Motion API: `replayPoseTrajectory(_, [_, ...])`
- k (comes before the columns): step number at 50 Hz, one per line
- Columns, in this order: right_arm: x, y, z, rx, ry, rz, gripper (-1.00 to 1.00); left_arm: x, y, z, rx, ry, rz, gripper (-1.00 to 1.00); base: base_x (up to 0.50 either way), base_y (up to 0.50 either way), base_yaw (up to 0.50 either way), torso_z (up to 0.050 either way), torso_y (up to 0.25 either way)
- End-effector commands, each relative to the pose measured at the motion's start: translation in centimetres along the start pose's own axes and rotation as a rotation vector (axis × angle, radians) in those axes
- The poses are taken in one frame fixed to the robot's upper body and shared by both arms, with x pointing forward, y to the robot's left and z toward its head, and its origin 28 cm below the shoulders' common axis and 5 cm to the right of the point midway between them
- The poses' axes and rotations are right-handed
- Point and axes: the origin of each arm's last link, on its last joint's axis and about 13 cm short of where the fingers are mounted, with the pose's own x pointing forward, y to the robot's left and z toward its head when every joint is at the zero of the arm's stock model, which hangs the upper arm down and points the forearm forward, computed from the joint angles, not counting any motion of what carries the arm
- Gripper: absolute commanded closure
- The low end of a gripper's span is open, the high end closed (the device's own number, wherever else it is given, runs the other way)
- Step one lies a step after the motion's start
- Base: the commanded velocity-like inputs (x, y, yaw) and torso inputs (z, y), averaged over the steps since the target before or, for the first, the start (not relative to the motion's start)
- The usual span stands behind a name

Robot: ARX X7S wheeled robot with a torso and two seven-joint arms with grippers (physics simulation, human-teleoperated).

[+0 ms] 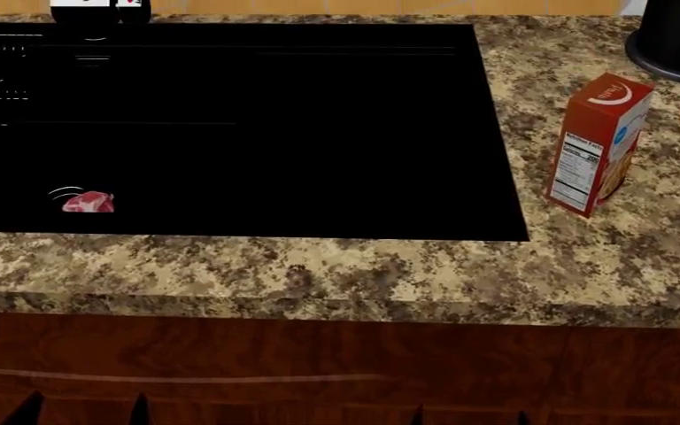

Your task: Turn the sink spout to the right.

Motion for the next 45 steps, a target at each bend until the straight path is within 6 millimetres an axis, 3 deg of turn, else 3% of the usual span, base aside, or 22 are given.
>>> replayPoseTrajectory(1, [-0.1, -0.2, 1.1, -0.004, -0.017, -0.013, -1.0, -0.1, 0.0, 1.1, 0.036, -0.034, -0.005, -1.0, 0.0, 0.0, 0.0, 0.0, 0.0])
replayPoseTrajectory(9, [0.1, -0.7, 2.9, -0.028, -0.047, -0.031, -1.0, 0.3, 0.2, 2.9, 0.088, -0.057, 0.007, -1.0, 0.0, 0.0, 0.0, 0.0, 0.0])
replayPoseTrajectory(23, [-0.7, -1.3, 8.2, -0.073, -0.126, -0.002, -1.0, 0.6, 0.2, 6.4, 0.071, -0.122, 0.035, -1.0, 0.0, 0.0, 0.0, 0.0, 0.0])
replayPoseTrajectory(27, [-0.2, -1.7, 8.9, -0.07, -0.138, -0.026, -1.0, 0.7, 0.4, 6.8, 0.076, -0.141, 0.045, -1.0, 0.0, 0.0, 0.0, 0.0, 0.0])
replayPoseTrajectory(35, [0.2, -2.5, 10.5, -0.099, -0.175, -0.055, -1.0, 1.1, 1.0, 9.5, 0.098, -0.197, 0.064, -1.0, 0.0, 0.0, 0.0, 0.0, 0.0])
replayPoseTrajectory(40, [0.2, -3.4, 11.1, -0.118, -0.195, -0.093, -1.0, 1.0, 1.6, 11.4, -0.028, -0.219, 0.106, -1.0, 0.0, 0.0, 0.0, 0.0, 0.0])
replayPoseTrajectory(45, [0.3, -3.9, 12.1, -0.128, -0.219, -0.117, -1.0, 1.0, 2.2, 12.6, 0.027, -0.247, 0.125, -1.0, 0.0, 0.0, 0.0, 0.0, 0.0])
